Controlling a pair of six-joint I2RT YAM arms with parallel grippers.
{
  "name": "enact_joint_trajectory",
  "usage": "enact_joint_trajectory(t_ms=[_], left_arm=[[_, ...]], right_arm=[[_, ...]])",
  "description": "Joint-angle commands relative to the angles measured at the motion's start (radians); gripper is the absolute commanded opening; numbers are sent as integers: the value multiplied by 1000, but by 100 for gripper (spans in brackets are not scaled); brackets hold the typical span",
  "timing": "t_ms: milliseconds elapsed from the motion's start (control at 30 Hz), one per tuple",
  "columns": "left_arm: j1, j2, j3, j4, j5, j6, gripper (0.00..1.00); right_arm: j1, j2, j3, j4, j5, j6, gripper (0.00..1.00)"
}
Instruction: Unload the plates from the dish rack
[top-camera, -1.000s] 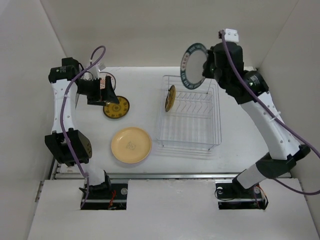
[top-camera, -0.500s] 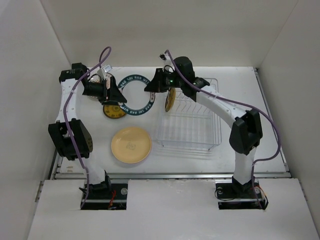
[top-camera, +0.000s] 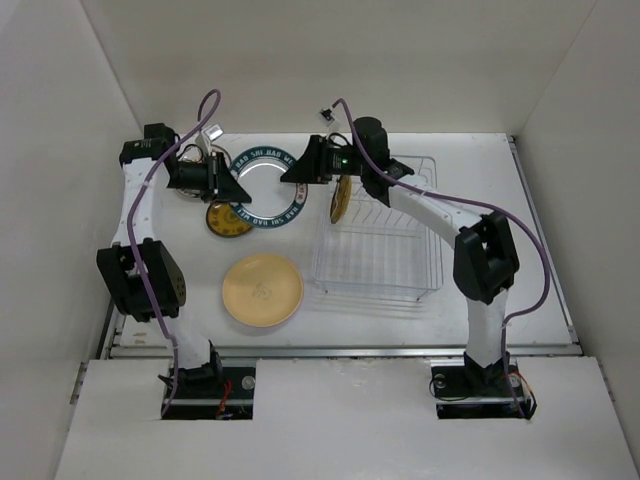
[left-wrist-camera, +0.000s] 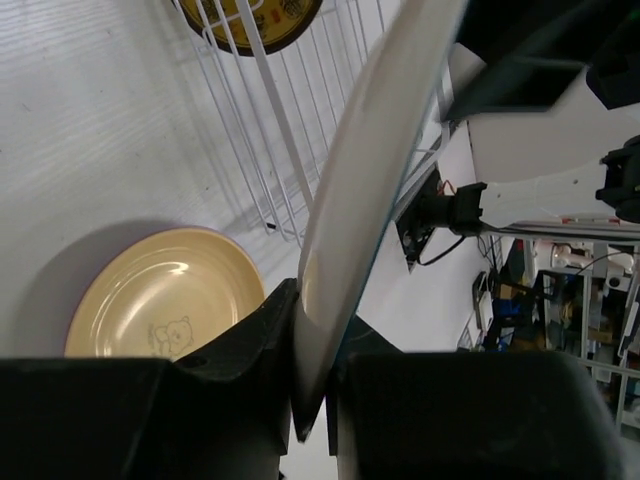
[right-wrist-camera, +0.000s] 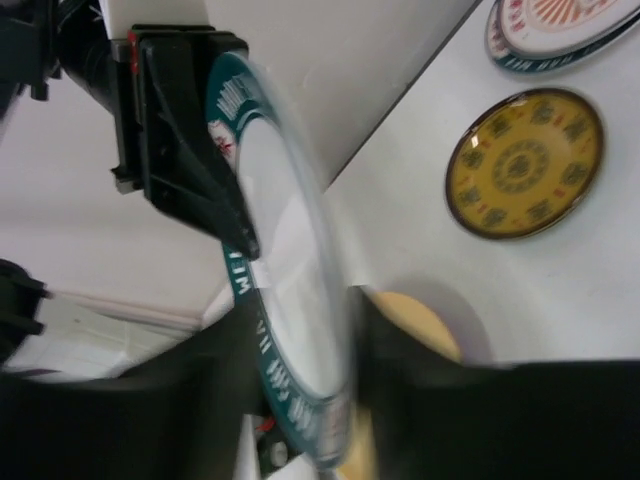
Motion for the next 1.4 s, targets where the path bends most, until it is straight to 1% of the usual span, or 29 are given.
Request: enact_joint_trajectory(t_ms=[0,33,100,133,167,200,267,300,367,400,433,467,500,533,567,600,667,700,833,900,933,967,1000,1033,1067,1100,1167,1300,1367], left_arm=[[17,-58,32,101,-42,-112,0],[46,-67,22,160,-31,-149,0],[70,-67,22,217,-31,-223,0],[98,-67,36,243,-31,-289,0],[112,-58,45,300,-51,-324,0],[125,-58,56,331,-68,-367,0],[168,-9,100,413,-100,-447,0],[181,7,101,457,-100,-535,0],[202,59,110,561,-120,-645,0],[211,83,110,640,-162,-689,0],[224,111,134,656,-199,-735,0],[224,146,163,656,-245,-736,0],[224,225,238,623,-332,-736,0],[224,269,278,611,-370,-745,0],[233,312,313,610,-396,-763,0],[233,396,379,601,-410,-773,0],[233,471,442,590,-433,-782,0],[233,523,459,590,-442,-791,0],[233,588,459,667,-514,-800,0],[233,610,459,678,-545,-800,8],[233,620,459,678,-545,-800,15],[233,640,459,655,-545,-790,24],[233,651,470,635,-545,-767,37],[233,660,481,608,-545,-750,59],[233,674,504,577,-545,-730,66],[233,674,504,499,-572,-710,71],[233,674,515,451,-583,-647,85],[212,631,506,345,-620,-546,98],[201,614,506,298,-651,-500,100]], right_arm=[[31,-32,42,41,-53,2,60],[22,-32,54,14,-37,-8,85],[13,-61,68,-78,47,-39,88],[13,-75,79,-111,85,-77,89],[13,-92,79,-143,133,-94,100],[13,-112,79,-174,248,-113,100],[13,-165,79,-238,337,-162,100],[13,-179,79,-252,389,-179,100],[13,-198,91,-296,417,-214,100],[13,-208,91,-312,426,-214,100],[13,-209,104,-324,435,-228,100],[13,-218,104,-350,444,-228,100],[13,-218,114,-362,444,-242,100],[13,-227,114,-373,444,-254,100],[13,-227,125,-395,444,-254,100],[13,-239,139,-405,444,-268,100],[13,-239,169,-439,507,-291,100],[13,-250,182,-474,530,-300,100],[4,-268,223,-556,644,-311,100],[4,-277,223,-585,673,-311,100],[4,-290,211,-594,684,-311,100],[4,-290,202,-605,684,-311,100],[4,-305,191,-605,693,-311,100],[4,-323,171,-614,693,-311,100],[4,-334,162,-614,693,-311,100],[4,-343,153,-614,693,-311,100],[4,-362,131,-623,713,-311,100],[4,-364,131,-660,769,-311,100],[4,-338,172,-732,838,-311,100]])
